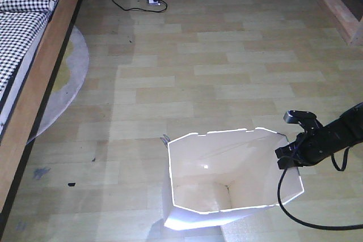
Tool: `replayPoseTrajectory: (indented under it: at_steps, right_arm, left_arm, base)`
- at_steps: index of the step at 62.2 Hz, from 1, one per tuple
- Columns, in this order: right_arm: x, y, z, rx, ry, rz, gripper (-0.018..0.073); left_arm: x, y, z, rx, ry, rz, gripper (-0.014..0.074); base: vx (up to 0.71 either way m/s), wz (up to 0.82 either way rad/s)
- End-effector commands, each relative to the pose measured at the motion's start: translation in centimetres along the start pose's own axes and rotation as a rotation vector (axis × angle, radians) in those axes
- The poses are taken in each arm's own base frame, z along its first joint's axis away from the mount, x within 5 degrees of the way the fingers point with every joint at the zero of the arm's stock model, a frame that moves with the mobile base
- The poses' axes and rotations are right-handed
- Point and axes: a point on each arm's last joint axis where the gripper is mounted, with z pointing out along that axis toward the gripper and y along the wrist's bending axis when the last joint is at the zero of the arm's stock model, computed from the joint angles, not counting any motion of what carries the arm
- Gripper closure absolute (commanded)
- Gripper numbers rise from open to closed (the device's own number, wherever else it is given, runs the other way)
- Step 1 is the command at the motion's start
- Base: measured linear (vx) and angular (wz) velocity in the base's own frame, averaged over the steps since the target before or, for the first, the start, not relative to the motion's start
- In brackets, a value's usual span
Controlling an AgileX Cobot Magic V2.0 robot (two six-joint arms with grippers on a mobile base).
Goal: Move trash bin to bedside with robot
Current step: 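Carry the held bin with the right gripper toward the bed and curtains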
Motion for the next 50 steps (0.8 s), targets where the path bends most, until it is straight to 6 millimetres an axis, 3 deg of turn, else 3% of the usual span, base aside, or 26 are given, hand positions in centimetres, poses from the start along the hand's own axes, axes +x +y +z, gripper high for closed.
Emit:
replayPoseTrajectory:
  at_steps: [1,50]
  right_arm:
    - [-1.36,1.90,-2.55,-0.135,-0.061,0.014,0.0564]
    - [-1.36,1.90,-2.55,-0.135,-0.061,0.014,0.0564]
  left_arm:
    - [-0.08,-0.03,0.06,0.008,-0.064,-0.006,0.0602]
    - [-0.08,-0.03,0.06,0.008,-0.064,-0.006,0.0602]
  base:
    - [0.21,0.06]
    - [0.23,0.05]
